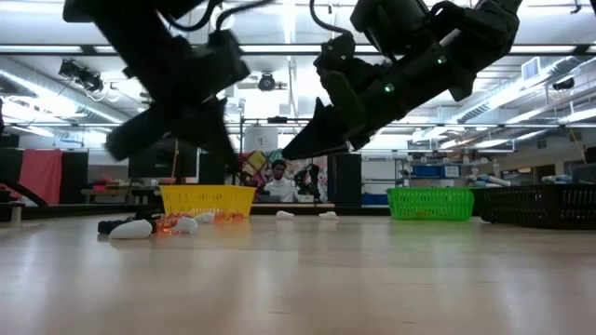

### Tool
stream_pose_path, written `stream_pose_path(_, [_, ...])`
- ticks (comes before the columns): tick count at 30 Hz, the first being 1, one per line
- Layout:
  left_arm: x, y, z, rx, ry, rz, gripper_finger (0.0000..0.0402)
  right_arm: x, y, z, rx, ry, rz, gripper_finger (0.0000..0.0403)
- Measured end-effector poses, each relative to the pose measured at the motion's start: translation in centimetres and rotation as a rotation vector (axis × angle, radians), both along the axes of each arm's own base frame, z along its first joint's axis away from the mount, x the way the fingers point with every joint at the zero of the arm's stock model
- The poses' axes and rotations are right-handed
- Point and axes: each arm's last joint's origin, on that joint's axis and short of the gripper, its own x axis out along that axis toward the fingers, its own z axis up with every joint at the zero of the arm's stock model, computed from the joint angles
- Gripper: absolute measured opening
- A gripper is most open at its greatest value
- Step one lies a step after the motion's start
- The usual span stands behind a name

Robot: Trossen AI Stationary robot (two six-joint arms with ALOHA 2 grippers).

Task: Sort Halloween decoration
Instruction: Put the black skeleton toy into the black bin

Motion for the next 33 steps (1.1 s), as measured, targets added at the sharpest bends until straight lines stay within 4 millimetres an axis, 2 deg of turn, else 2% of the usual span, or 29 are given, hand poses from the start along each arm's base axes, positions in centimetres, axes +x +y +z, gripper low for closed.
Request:
stream_pose_path(7, [1.3, -0.2, 1.1, 0.017, -0.207, 0.059, 0.0, -0.4, 1.9, 0.4, -0.245, 0.004, -0.089, 0.0117])
stream_pose_path(11, [1.9, -0.3, 1.7, -0.014, -0.299, 0.064, 0.0, -0.5, 2.6, 0.7, -0.318, -0.01, -0.113, 0.0117])
stream_pose_path(21, [2.5, -0.5, 2.4, -0.042, -0.395, 0.065, 0.0, -0.5, 2.7, 0.7, -0.328, -0.016, -0.115, 0.0117])
stream_pose_path(33, [2.7, -0.6, 2.6, -0.058, -0.43, 0.063, 0.0, -0.3, 2.8, 1.2, -0.312, -0.072, -0.125, 0.0117])
